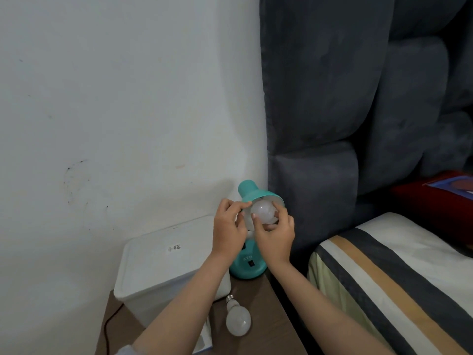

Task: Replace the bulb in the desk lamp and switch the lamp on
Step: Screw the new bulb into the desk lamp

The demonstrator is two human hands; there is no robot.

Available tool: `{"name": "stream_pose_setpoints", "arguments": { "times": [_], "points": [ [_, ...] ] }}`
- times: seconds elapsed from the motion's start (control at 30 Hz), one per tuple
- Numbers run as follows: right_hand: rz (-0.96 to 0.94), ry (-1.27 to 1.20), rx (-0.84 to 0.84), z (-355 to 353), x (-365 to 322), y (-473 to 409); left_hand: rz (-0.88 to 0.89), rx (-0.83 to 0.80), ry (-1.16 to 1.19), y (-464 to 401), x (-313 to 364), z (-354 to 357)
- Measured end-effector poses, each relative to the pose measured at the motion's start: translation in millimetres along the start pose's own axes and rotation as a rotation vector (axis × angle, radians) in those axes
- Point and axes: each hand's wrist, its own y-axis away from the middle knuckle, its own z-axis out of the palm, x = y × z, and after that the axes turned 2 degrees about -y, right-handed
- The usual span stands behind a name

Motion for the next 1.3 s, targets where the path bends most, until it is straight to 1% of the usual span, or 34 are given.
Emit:
{"name": "stream_pose_setpoints", "arguments": {
  "times": [0.13, 0.17, 0.33, 0.4, 0.47, 0.53, 0.83, 1.0, 1.3],
  "points": [
    [-0.109, -0.026, -0.049, 0, 5, 5, -0.002, -0.008, -0.005, 1, 0, 0],
    [-0.112, -0.021, -0.048, -1, 6, 5, -0.006, -0.009, -0.003, 1, 0, 0],
    [0.027, -0.062, -0.011, 1, 2, 3, -0.025, -0.024, 0.012, 0, 0, 0],
    [0.012, -0.066, -0.012, 3, 2, 6, -0.026, -0.025, 0.016, 0, 0, -1],
    [-0.06, -0.062, -0.024, 4, 4, 10, -0.024, -0.021, 0.007, 1, 1, -1],
    [-0.093, -0.046, -0.042, 3, 6, 11, -0.016, -0.019, -0.011, 1, 1, -1],
    [-0.021, -0.033, -0.01, 1, 5, 6, -0.008, -0.023, -0.008, 1, 1, 1],
    [-0.172, 0.022, -0.086, 1, 10, 8, -0.017, -0.015, -0.011, 0, 0, 1],
    [-0.053, -0.021, -0.033, -2, 10, 5, -0.031, -0.044, 0.001, 2, 2, 0]
  ]
}}
